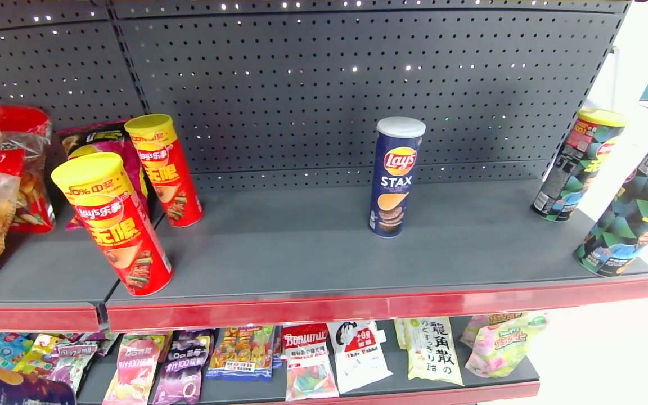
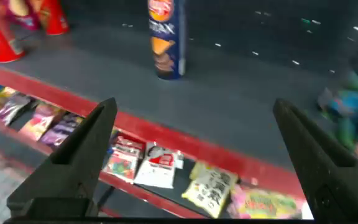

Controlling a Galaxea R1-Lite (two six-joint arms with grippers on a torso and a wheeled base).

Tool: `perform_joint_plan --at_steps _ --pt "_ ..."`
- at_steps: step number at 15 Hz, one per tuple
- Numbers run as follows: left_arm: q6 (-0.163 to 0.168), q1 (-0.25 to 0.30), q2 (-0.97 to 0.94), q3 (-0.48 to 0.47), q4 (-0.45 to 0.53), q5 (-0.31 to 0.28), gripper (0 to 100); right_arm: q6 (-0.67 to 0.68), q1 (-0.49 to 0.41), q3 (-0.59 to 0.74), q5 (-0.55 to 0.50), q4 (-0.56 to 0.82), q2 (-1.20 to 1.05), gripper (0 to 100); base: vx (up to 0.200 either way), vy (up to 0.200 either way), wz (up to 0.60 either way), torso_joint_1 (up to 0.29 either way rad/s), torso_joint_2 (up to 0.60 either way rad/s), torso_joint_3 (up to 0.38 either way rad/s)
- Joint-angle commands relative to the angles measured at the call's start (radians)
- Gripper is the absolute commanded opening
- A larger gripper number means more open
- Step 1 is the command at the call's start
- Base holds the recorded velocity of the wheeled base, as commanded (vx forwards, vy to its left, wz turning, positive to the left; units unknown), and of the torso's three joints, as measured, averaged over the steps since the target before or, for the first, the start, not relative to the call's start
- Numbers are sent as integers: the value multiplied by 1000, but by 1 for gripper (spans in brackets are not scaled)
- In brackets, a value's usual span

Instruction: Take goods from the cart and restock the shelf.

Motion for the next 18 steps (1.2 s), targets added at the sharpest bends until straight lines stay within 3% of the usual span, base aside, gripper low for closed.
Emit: perform_joint_plan --at_steps 1,5,18 --pt "0 0 5 1 -1 2 0 -26 158 -211 29 -88 426 100 0 0 0 0 0 0" --pt "0 3 9 -8 -1 56 0 -24 204 -253 0 -350 702 100 0 0 0 0 0 0" --pt "0 3 19 3 3 74 0 -16 209 -434 -31 -415 983 100 0 0 0 0 0 0"
